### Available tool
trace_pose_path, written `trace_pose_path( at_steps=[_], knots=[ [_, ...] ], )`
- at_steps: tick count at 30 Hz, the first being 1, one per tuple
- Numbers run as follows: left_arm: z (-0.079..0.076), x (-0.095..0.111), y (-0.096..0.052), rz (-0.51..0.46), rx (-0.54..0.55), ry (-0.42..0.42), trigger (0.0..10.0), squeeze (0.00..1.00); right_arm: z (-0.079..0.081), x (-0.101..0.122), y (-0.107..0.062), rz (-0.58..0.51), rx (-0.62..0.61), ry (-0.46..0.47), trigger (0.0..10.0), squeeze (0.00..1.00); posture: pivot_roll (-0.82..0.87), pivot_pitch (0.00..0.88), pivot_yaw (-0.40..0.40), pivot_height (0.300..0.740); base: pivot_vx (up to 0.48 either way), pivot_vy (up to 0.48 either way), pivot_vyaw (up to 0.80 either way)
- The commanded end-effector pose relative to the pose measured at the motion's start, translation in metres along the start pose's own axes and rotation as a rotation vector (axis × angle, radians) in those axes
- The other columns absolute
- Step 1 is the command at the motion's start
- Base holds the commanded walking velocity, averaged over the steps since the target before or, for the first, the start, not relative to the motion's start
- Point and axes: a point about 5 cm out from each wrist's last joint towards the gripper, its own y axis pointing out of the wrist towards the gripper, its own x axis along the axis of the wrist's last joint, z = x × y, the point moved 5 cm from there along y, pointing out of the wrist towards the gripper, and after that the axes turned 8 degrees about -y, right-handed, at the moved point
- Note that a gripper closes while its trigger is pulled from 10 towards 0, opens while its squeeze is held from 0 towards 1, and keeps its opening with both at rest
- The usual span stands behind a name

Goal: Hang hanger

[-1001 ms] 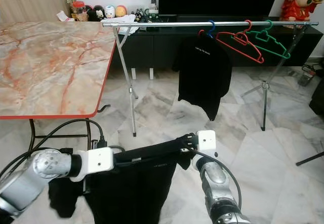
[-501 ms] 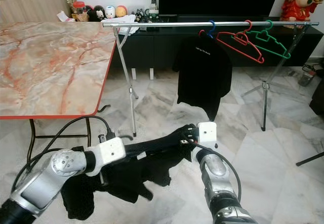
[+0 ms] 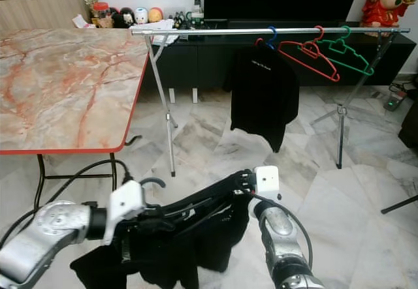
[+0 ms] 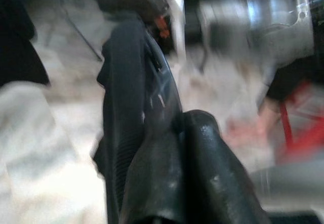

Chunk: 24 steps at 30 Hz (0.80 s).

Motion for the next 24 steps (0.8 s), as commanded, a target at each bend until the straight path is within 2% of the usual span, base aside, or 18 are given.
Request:
trace_pose_path(
  at_steps=[1, 2, 5, 9, 13, 15, 16, 18, 19, 20, 21, 22, 24],
  knots=[
    [-0.006, 0.034, -0.007, -0.140, -0.043, 0.038, 10.0, 0.00, -0.013, -0.016, -0.007, 0.059, -0.057, 0.030, 0.0, 0.00, 0.08, 0.091, -0.008, 0.740, 0.000, 0.000, 0.00],
    [-0.006, 0.039, -0.009, -0.172, -0.043, 0.033, 10.0, 0.00, -0.013, -0.018, -0.008, 0.066, -0.060, 0.033, 0.0, 0.00, 0.07, 0.092, -0.009, 0.740, 0.000, 0.000, 0.00],
    [-0.010, 0.042, -0.010, -0.174, -0.067, 0.041, 10.0, 0.00, -0.013, -0.022, -0.009, 0.076, -0.069, 0.054, 0.0, 0.00, 0.08, 0.092, -0.011, 0.740, 0.000, 0.000, 0.00],
    [-0.014, 0.030, -0.002, -0.111, -0.081, 0.044, 10.0, 0.00, -0.008, -0.023, -0.009, 0.074, -0.063, 0.067, 0.0, 0.00, 0.08, 0.092, -0.009, 0.740, 0.000, 0.000, 0.00],
    [-0.016, 0.022, -0.002, -0.057, -0.096, 0.042, 10.0, 0.00, -0.008, -0.022, -0.009, 0.066, -0.064, 0.070, 0.0, 0.00, 0.08, 0.092, -0.008, 0.740, 0.000, 0.000, 0.00],
    [-0.017, -0.010, -0.003, 0.155, -0.102, 0.095, 10.0, 0.00, -0.009, -0.012, -0.006, 0.027, -0.061, 0.072, 0.0, 0.00, 0.08, 0.094, -0.007, 0.740, 0.000, 0.000, 0.00],
    [-0.016, -0.021, -0.004, 0.227, -0.105, 0.115, 10.0, 0.00, -0.010, -0.008, -0.005, 0.014, -0.060, 0.071, 0.0, 0.00, 0.08, 0.094, -0.007, 0.740, 0.000, 0.000, 0.00],
    [-0.015, -0.031, -0.006, 0.287, -0.101, 0.131, 10.0, 0.00, -0.012, -0.003, -0.003, 0.000, -0.061, 0.064, 0.0, 0.00, 0.08, 0.092, -0.006, 0.740, 0.000, 0.000, 0.00],
    [-0.011, -0.032, -0.005, 0.299, -0.074, 0.136, 10.0, 0.00, -0.015, 0.003, -0.002, -0.015, -0.064, 0.059, 0.0, 0.00, 0.08, 0.092, -0.006, 0.740, 0.000, 0.000, 0.00],
    [0.001, -0.034, -0.003, 0.324, -0.007, 0.168, 10.0, 0.00, -0.017, 0.013, 0.001, -0.042, -0.065, 0.052, 0.0, 0.00, 0.07, 0.091, -0.008, 0.740, 0.000, 0.000, 0.00],
    [0.001, -0.034, -0.003, 0.324, -0.007, 0.168, 10.0, 0.00, -0.017, 0.013, 0.001, -0.042, -0.065, 0.052, 0.0, 0.00, 0.07, 0.091, -0.008, 0.740, 0.000, 0.000, 0.00],
    [0.014, -0.033, 0.000, 0.333, 0.065, 0.202, 10.0, 0.00, -0.018, 0.020, 0.003, -0.062, -0.060, 0.049, 0.0, 0.00, 0.07, 0.091, -0.009, 0.740, 0.000, 0.000, 0.00],
    [0.021, -0.033, 0.003, 0.329, 0.109, 0.202, 10.0, 0.00, -0.017, 0.025, 0.005, -0.075, -0.057, 0.047, 0.0, 0.00, 0.07, 0.091, -0.009, 0.740, 0.000, 0.000, 0.00]
  ],
)
